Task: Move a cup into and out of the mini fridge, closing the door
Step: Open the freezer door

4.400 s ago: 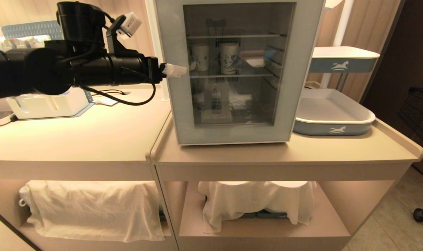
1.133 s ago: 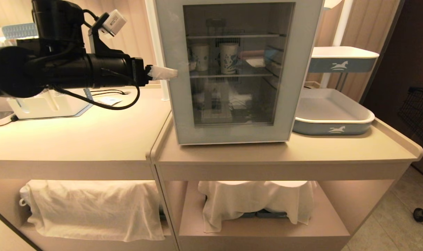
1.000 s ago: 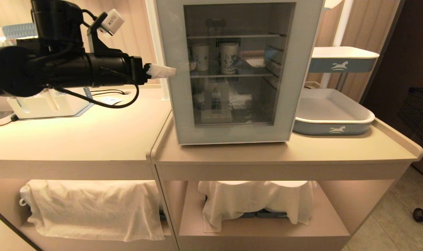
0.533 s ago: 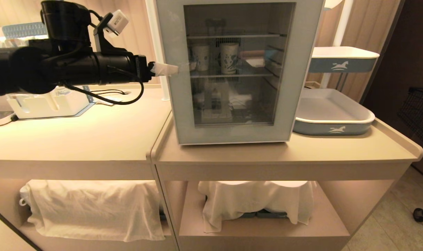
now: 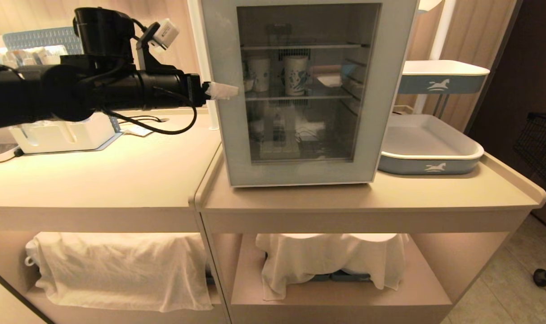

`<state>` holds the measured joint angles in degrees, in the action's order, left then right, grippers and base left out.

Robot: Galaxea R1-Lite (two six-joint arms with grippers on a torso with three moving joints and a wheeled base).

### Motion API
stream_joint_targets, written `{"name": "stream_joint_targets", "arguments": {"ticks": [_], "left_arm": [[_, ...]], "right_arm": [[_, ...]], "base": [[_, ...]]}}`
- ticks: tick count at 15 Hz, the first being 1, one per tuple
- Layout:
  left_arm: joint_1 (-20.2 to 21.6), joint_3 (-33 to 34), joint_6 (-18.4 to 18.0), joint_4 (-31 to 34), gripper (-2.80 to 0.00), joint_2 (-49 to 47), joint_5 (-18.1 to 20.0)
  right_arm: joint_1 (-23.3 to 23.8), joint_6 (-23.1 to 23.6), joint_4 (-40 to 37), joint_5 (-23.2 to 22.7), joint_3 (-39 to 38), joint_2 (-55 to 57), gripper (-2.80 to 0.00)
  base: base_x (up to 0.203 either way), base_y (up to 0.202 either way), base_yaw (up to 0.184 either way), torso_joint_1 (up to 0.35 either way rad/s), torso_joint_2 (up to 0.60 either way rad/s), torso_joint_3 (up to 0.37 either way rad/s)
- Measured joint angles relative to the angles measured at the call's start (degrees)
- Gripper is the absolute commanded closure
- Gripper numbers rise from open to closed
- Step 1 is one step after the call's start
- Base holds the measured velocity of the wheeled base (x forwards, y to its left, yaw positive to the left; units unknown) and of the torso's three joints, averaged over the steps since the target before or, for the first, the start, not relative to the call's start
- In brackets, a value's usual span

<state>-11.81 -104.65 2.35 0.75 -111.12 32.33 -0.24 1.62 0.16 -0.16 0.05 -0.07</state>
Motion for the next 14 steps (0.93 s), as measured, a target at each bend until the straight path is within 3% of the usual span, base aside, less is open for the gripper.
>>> {"name": "stream_joint_targets", "arguments": {"ticks": [14], "left_arm": [[-1.9,0.3,1.9,0.2,-2.80,0.5,-0.2]], "right_arm": [[0.0,0.0,0.0,0.0,0.0,0.0,0.00]], "base": [[0.000,0.000,0.000,0.000,0.00,0.000]]}}
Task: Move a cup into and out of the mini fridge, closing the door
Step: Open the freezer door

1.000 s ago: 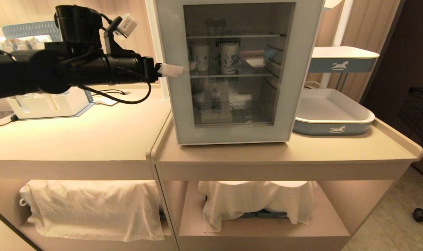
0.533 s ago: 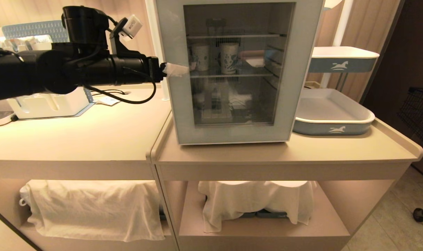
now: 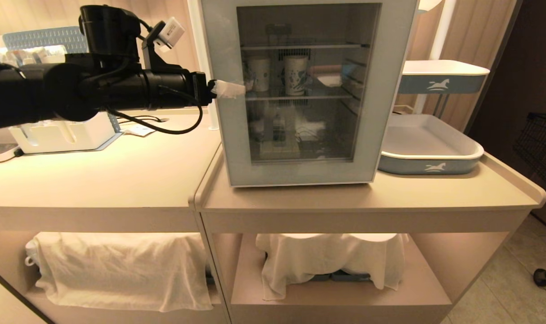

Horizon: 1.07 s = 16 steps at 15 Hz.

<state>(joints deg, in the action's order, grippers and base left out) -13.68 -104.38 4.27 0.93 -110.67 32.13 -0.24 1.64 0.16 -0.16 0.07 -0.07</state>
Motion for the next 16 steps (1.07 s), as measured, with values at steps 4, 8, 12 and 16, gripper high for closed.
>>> {"name": "stream_joint_targets", "arguments": {"ticks": [4,8,12,16], "left_arm": [[-0.1,-0.6,0.1,-0.4,-2.80,-0.4,0.0],[-0.4,-1.3,1.2,-0.7,-2.80,-1.1,-0.1],[-0.5,-2.5,1.2,-0.6,-2.80,-1.9,-0.1],[-0.5,-3.8,1.3,-0.6,-2.80,-3.1,-0.1]], "right_arm": [[0.0,0.0,0.0,0.0,0.0,0.0,0.00],[0.0,0.0,0.0,0.0,0.0,0.0,0.00],[0.0,0.0,0.0,0.0,0.0,0.0,0.00],[0.0,0.0,0.0,0.0,0.0,0.0,0.00]], "base": [[0.000,0.000,0.000,0.000,0.00,0.000],[0.000,0.000,0.000,0.000,0.00,0.000],[0.000,0.000,0.000,0.000,0.00,0.000],[0.000,0.000,0.000,0.000,0.00,0.000]]}}
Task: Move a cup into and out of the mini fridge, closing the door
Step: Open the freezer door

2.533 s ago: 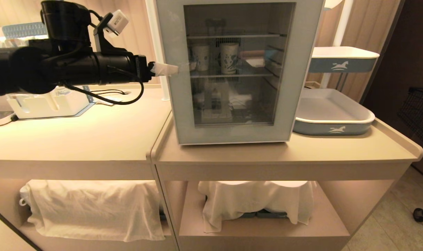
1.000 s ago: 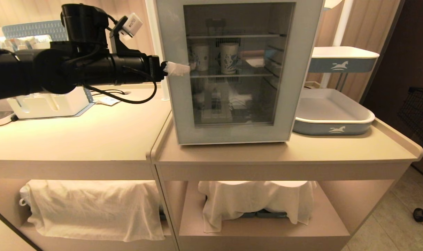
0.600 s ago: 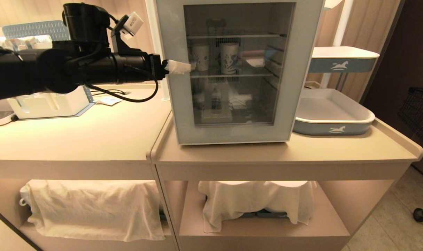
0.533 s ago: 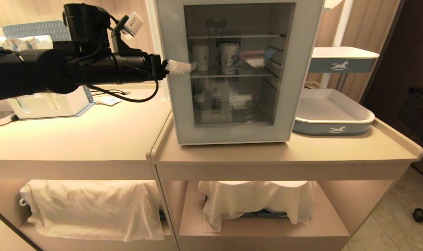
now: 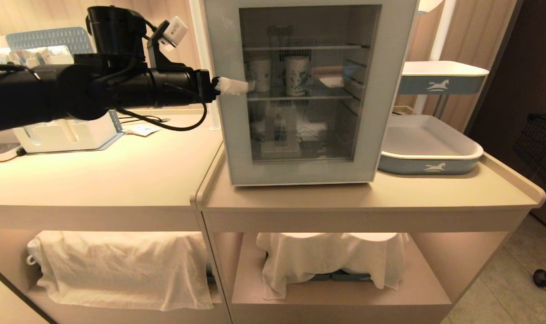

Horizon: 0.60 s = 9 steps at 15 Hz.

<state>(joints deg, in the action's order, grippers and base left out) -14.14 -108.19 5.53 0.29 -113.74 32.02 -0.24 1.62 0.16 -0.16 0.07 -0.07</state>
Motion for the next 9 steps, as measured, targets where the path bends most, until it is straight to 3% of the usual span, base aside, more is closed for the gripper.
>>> {"name": "stream_joint_targets", "arguments": {"ticks": [3,7,9], "left_arm": [[-0.3,-0.3,1.0,-0.2,-2.80,-0.3,0.0],[-1.3,-0.4,5.6,-0.3,-2.80,0.2,-0.2],[-2.0,0.2,6.2,-0.2,-2.80,0.9,-0.3]], "right_arm": [[0.0,0.0,0.0,0.0,0.0,0.0,0.00],[0.0,0.0,0.0,0.0,0.0,0.0,0.00],[0.0,0.0,0.0,0.0,0.0,0.0,0.00]], "base": [[0.000,0.000,0.000,0.000,0.00,0.000],[0.000,0.000,0.000,0.000,0.00,0.000],[0.000,0.000,0.000,0.000,0.00,0.000]]}}
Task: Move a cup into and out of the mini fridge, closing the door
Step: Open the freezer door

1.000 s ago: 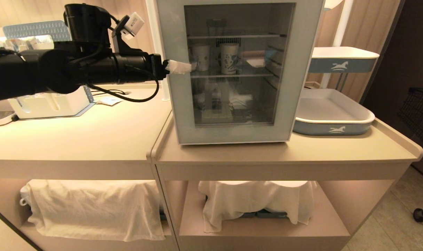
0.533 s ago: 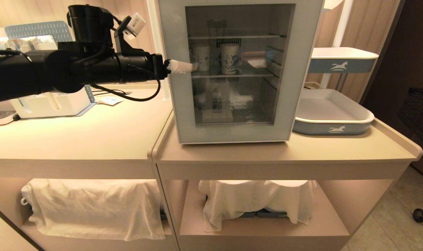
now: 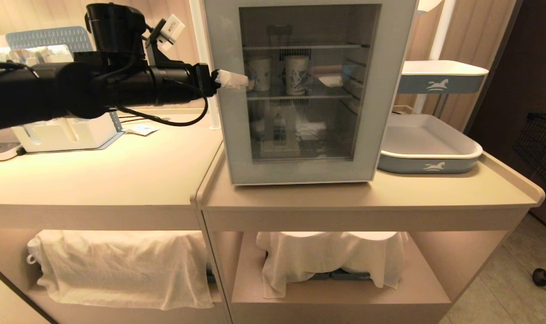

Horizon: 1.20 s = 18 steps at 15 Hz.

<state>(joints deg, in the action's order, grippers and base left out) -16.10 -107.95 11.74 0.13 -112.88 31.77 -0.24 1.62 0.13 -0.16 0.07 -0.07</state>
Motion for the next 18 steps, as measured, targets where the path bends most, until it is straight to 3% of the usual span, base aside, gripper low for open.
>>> {"name": "stream_joint_targets", "arguments": {"ticks": [9,18], "left_arm": [[-1.0,5.1,2.1,0.8,-2.80,5.2,1.0],[-0.9,19.1,1.3,-0.4,-2.80,17.2,2.3]], "right_arm": [[0.0,0.0,0.0,0.0,0.0,0.0,0.00],[0.0,0.0,0.0,0.0,0.0,0.0,0.00]], "base": [[0.000,0.000,0.000,0.000,0.00,0.000],[0.000,0.000,0.000,0.000,0.00,0.000]]}}
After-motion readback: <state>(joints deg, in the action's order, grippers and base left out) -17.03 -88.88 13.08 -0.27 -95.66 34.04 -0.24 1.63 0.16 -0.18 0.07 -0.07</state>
